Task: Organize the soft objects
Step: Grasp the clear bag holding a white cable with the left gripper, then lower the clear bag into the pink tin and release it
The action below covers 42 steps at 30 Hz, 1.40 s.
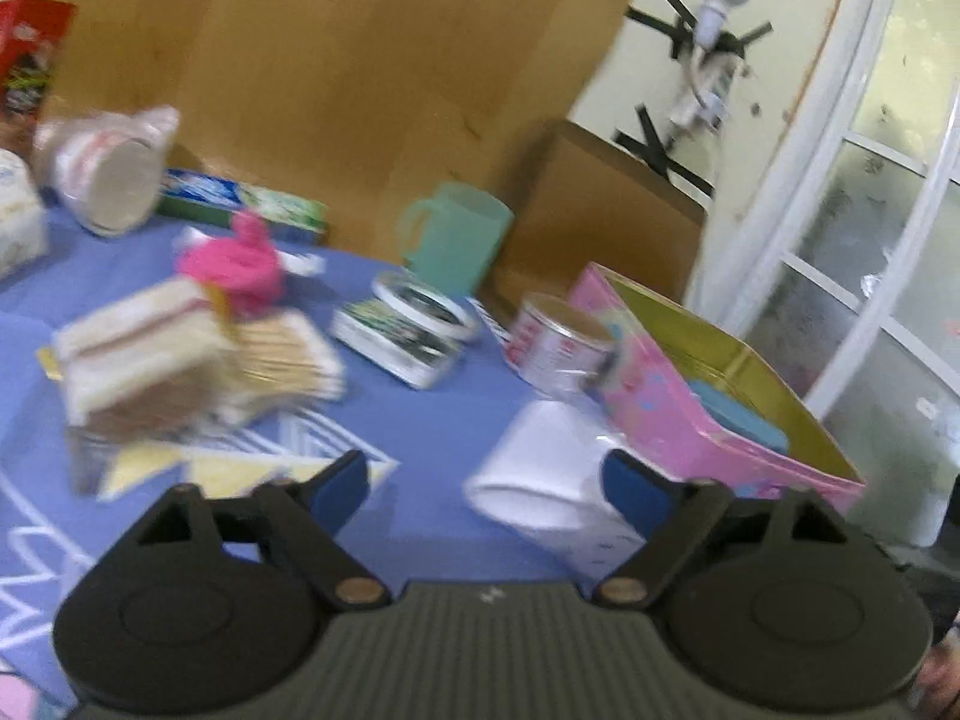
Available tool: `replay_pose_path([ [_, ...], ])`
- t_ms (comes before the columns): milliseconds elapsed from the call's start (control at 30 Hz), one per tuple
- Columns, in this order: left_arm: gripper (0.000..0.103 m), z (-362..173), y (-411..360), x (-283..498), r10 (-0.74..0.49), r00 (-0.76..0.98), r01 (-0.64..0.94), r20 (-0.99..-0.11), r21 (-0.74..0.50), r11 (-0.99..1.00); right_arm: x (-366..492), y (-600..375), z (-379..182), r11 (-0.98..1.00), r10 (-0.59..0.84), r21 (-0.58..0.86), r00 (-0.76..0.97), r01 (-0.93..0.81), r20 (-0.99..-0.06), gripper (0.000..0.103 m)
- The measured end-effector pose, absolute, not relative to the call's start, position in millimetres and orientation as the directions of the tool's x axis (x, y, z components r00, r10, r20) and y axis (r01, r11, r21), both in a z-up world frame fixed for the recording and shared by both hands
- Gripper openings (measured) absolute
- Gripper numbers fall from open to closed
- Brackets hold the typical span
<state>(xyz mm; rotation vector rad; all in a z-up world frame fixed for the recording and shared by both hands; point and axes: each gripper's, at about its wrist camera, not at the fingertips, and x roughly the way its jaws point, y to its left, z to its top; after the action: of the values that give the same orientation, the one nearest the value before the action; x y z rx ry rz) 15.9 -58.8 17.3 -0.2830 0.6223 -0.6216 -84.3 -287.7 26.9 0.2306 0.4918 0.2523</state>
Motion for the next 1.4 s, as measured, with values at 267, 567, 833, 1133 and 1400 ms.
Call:
replay_pose_path([
  [267, 0.103, 17, -90, 45, -0.573, 0.638, 0.433, -0.514, -0.375, 0.819, -73, -290, 9, 0.977, 0.148, 0.210, 0.857, -0.048, -0.493, 0.063],
  [567, 0.102, -2, -116, 81, -0.601, 0.543, 0.476, -0.586, -0.375, 0.796, -76, -274, 11, 0.970, 0.236, 0.179, 0.819, -0.165, -0.523, 0.082],
  [833, 0.080, -2, -125, 38, -0.590, 0.543, 0.538, -0.598, -0.291, 0.791, -55, -229, 4, 0.975, 0.159, -0.045, 0.819, -0.220, -0.551, 0.073],
  [1133, 0.080, 53, -112, 10, -0.672, 0.596, 0.558, -0.439, -0.375, 0.741, -97, -234, 35, 0.982, 0.143, -0.073, 0.934, -0.175, -0.327, 0.065],
  [1400, 0.080, 80, -216, 26, -0.772, 0.469, 0.721, -0.429, -0.319, 0.615, -106, -303, 56, 0.987, -0.086, -0.152, 0.968, 0.051, -0.235, 0.066],
])
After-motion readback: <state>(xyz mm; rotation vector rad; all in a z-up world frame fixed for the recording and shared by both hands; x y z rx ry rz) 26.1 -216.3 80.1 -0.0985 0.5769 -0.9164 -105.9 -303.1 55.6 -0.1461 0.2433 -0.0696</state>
